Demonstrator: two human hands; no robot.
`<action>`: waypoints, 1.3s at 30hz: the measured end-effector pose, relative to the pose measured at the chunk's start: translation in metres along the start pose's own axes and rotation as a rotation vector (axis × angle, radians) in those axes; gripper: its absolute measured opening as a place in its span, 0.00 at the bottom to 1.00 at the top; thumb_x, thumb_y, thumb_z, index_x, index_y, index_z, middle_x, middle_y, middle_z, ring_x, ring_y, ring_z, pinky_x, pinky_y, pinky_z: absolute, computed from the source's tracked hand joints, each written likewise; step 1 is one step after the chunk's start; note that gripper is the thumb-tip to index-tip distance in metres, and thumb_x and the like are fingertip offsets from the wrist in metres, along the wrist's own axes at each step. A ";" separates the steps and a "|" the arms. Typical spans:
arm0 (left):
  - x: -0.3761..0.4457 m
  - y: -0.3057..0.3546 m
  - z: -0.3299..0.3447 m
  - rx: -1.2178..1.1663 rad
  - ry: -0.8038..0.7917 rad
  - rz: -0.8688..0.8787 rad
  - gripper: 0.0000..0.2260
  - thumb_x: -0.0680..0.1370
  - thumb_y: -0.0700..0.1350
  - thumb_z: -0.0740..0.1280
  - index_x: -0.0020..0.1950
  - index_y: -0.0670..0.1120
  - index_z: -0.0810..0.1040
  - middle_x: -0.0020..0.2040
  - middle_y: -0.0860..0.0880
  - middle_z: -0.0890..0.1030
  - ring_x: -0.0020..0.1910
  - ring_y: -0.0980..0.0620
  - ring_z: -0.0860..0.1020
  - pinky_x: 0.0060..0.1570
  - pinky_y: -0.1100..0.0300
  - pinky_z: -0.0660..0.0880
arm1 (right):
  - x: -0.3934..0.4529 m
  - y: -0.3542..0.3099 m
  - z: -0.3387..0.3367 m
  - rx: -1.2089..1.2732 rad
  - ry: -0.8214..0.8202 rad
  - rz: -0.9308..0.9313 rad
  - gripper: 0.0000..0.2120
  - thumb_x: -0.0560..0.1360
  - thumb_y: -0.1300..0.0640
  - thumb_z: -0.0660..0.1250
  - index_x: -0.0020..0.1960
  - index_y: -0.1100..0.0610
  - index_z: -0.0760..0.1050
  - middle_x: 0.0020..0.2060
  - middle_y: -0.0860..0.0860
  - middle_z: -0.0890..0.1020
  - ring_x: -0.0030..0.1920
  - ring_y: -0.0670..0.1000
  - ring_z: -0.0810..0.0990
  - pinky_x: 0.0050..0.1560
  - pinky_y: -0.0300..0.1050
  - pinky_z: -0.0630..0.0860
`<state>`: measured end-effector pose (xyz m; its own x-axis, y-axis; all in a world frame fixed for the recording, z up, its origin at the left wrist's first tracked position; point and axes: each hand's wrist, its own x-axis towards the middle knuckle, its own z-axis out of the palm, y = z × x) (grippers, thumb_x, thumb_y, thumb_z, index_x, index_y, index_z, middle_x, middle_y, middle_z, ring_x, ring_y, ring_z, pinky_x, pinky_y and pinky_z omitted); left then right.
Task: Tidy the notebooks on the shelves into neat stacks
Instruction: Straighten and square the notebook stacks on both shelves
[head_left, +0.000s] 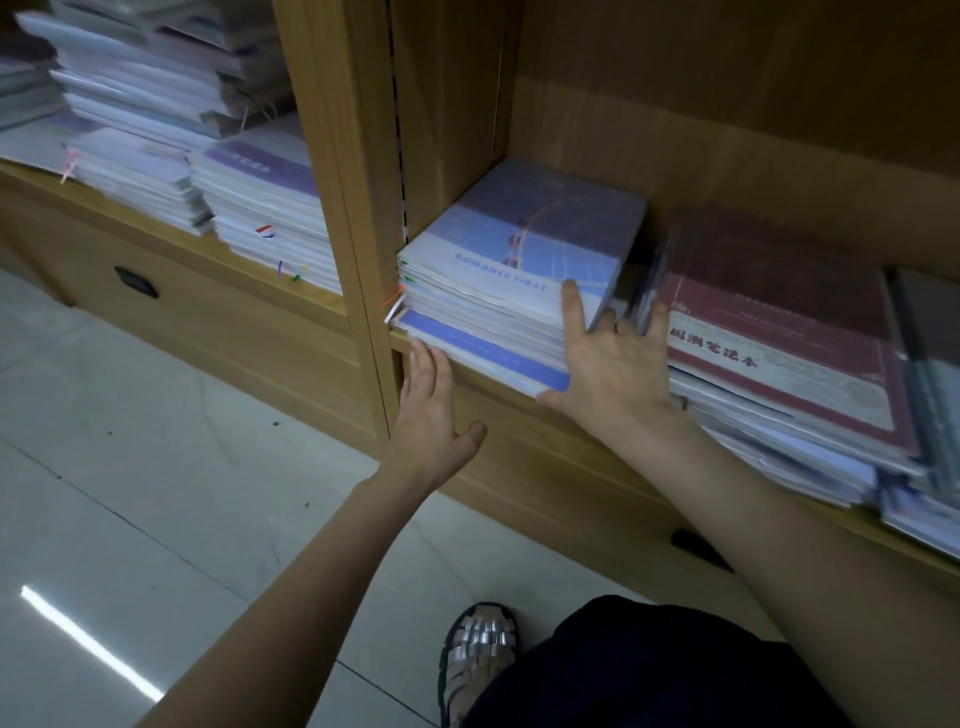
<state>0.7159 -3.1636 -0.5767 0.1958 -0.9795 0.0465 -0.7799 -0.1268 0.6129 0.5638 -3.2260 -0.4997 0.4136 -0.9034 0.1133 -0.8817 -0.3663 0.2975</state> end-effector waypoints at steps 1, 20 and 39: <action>0.001 -0.001 0.000 0.010 0.001 0.006 0.40 0.76 0.46 0.66 0.76 0.40 0.40 0.76 0.42 0.36 0.75 0.46 0.36 0.72 0.56 0.42 | 0.000 0.000 0.000 0.013 0.016 -0.003 0.52 0.68 0.34 0.67 0.75 0.58 0.41 0.59 0.62 0.76 0.59 0.59 0.76 0.69 0.62 0.53; 0.013 0.021 -0.011 -0.086 0.194 -0.093 0.30 0.76 0.40 0.63 0.74 0.35 0.54 0.75 0.40 0.58 0.76 0.42 0.48 0.72 0.54 0.44 | 0.004 0.020 -0.010 0.150 0.004 0.022 0.41 0.74 0.51 0.68 0.76 0.53 0.45 0.48 0.60 0.82 0.58 0.62 0.76 0.72 0.53 0.54; 0.003 0.053 -0.012 -0.923 0.165 -0.311 0.22 0.77 0.34 0.59 0.69 0.47 0.67 0.52 0.61 0.74 0.57 0.58 0.72 0.55 0.62 0.65 | -0.010 0.008 -0.023 1.398 -0.394 0.486 0.26 0.77 0.65 0.58 0.73 0.59 0.55 0.67 0.53 0.64 0.67 0.57 0.65 0.56 0.48 0.67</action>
<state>0.6824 -3.1715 -0.5345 0.4483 -0.8805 -0.1542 0.0763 -0.1342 0.9880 0.5577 -3.2148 -0.4770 0.1450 -0.9115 -0.3850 -0.5044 0.2666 -0.8213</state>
